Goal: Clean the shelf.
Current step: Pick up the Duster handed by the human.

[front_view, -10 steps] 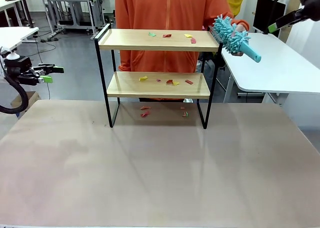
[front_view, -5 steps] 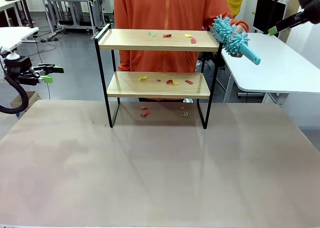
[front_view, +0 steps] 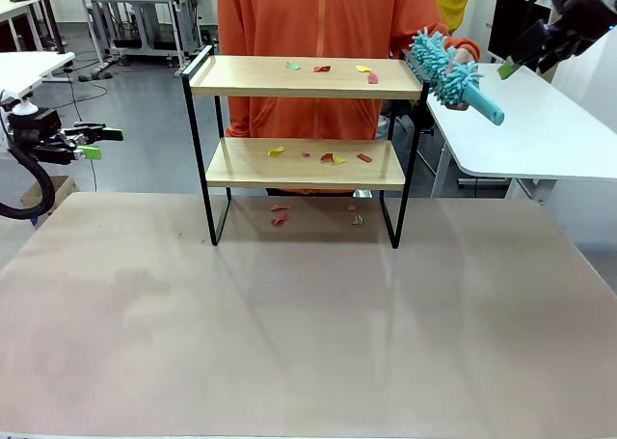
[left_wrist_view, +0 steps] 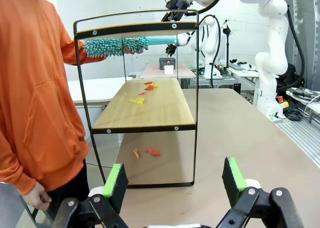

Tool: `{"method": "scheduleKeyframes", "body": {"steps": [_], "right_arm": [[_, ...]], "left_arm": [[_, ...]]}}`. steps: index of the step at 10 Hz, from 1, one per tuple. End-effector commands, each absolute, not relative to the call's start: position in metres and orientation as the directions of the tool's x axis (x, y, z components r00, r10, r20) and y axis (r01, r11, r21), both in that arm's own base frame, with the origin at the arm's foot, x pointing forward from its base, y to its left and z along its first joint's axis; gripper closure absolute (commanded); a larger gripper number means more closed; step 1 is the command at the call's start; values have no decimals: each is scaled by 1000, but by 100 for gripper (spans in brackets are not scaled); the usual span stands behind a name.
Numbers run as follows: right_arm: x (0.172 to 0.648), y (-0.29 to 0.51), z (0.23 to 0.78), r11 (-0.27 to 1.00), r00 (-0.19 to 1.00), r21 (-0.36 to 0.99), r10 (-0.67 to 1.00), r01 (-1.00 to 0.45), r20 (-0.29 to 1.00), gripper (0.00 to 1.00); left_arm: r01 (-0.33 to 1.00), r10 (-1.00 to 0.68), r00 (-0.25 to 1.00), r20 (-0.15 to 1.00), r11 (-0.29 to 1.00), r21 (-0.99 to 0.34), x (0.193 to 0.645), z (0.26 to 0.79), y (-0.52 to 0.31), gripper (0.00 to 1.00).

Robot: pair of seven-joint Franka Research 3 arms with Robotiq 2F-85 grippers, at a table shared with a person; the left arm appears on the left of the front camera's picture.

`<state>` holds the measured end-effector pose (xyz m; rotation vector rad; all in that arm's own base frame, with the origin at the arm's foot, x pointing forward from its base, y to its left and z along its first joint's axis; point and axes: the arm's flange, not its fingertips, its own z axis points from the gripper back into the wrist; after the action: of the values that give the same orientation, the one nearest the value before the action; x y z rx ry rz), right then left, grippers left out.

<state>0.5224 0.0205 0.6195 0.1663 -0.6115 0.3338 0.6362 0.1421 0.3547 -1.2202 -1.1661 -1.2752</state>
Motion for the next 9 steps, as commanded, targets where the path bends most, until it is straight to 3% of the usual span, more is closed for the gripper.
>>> {"method": "scheduleKeyframes", "body": {"steps": [1,9], "right_arm": [[526,48,614,954,785,41,220,-297,580,0],[518,75,583,973,839,-16,206,-229,504,0]], "left_arm": [[998,-36,-13,999,-62,11,635,357,141,0],[998,-36,-13,999,-62,11,635,357,141,0]]}}
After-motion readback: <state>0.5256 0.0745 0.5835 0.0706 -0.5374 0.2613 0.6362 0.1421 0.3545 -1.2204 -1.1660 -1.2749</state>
